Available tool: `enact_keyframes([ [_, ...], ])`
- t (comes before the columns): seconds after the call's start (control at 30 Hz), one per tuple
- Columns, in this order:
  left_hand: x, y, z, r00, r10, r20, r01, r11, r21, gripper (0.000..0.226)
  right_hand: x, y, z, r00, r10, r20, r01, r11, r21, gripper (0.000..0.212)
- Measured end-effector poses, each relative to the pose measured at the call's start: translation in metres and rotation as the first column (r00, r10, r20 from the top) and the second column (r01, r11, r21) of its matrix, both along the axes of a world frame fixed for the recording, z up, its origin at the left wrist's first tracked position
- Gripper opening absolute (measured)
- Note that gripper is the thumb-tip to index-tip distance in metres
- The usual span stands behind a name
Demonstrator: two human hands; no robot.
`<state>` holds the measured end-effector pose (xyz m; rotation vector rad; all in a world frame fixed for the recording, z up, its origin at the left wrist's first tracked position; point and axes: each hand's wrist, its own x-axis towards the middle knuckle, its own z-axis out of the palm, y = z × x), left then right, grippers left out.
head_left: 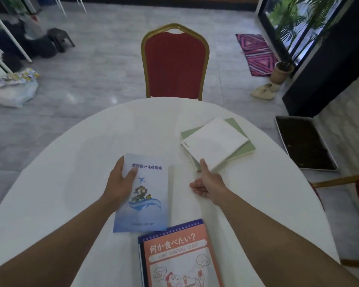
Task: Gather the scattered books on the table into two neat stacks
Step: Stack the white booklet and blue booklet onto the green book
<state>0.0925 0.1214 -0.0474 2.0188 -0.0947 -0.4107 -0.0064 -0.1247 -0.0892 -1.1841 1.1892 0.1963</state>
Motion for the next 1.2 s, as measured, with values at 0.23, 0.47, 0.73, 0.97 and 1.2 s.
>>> enact_keyframes([
  [0.23,0.015,-0.071,0.048,0.974,-0.202,0.099,0.213,0.97,-0.116,0.019,-0.012,0.007,0.023,0.919,0.175,0.354,-0.275,0.926,0.259,0.033],
  [0.47,0.045,-0.147,0.044,0.939,-0.345,-0.015,0.339,0.914,0.221,0.04,-0.006,-0.03,0.033,0.878,-0.177,0.445,0.115,0.98,0.163,0.015],
  [0.73,0.059,-0.227,0.019,0.825,-0.539,0.167,0.419,0.783,0.459,0.036,0.008,-0.065,0.003,0.916,-0.295,0.273,0.354,0.912,-0.205,0.017],
  [0.97,0.076,-0.25,-0.017,0.774,-0.623,0.113,0.491,0.703,0.515,0.029,0.02,-0.074,-0.011,0.957,-0.263,0.123,0.289,0.823,-0.488,0.034],
  [1.2,0.082,-0.254,-0.04,0.808,-0.586,0.059,0.423,0.647,0.635,0.054,0.025,-0.078,-0.015,0.949,-0.308,0.061,0.299,0.827,-0.477,0.074],
])
